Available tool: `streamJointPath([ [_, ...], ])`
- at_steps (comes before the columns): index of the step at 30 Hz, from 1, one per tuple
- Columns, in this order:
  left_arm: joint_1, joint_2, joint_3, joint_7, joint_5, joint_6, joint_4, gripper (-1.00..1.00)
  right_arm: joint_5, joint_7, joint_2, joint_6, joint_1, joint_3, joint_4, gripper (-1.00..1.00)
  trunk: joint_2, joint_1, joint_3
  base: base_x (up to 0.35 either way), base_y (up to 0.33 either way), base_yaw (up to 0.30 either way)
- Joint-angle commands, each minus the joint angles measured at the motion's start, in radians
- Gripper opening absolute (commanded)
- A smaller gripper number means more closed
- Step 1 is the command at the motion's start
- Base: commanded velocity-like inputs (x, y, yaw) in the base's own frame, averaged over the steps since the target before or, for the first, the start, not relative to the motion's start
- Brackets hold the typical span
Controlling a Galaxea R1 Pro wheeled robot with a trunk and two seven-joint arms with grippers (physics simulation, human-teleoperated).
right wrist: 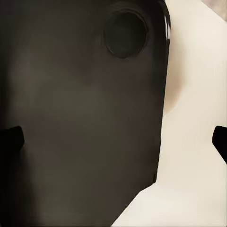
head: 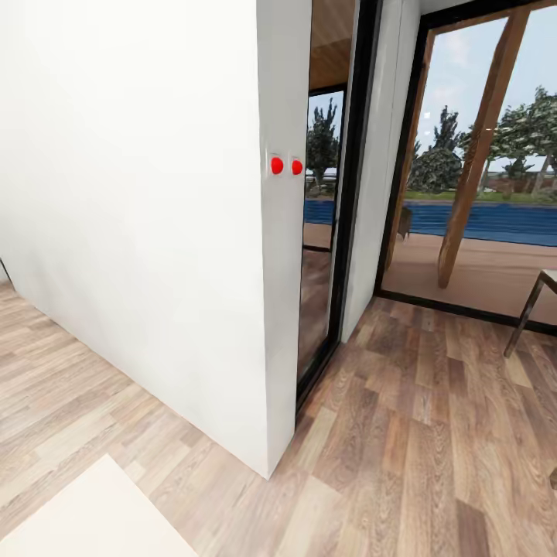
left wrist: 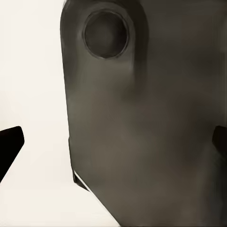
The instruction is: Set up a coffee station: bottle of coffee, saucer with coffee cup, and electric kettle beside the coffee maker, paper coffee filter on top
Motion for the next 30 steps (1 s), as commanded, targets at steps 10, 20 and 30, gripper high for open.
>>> streamJointPath([
  [10,-0.001,-0.002,0.001,-0.003,-0.002,-0.005,-0.018,1.0,0.0,-0.003,0.046,0.002,-0.019,-0.002,-0.046,1.0,0.0,0.0,0.0,0.0,0.0,0.0],
  [20,-0.001,-0.003,0.002,-0.003,-0.002,-0.006,-0.021,1.0,-0.003,0.001,0.057,-0.004,-0.023,-0.003,-0.057,1.0,0.0,0.0,0.0,0.0,0.0,0.0],
  [30,-0.001,-0.007,0.003,-0.003,0.005,-0.006,-0.021,1.0,-0.003,0.002,0.053,-0.011,-0.023,-0.005,-0.071,1.0,0.0,0.0,-0.002,0.0,0.0,0.067],
])
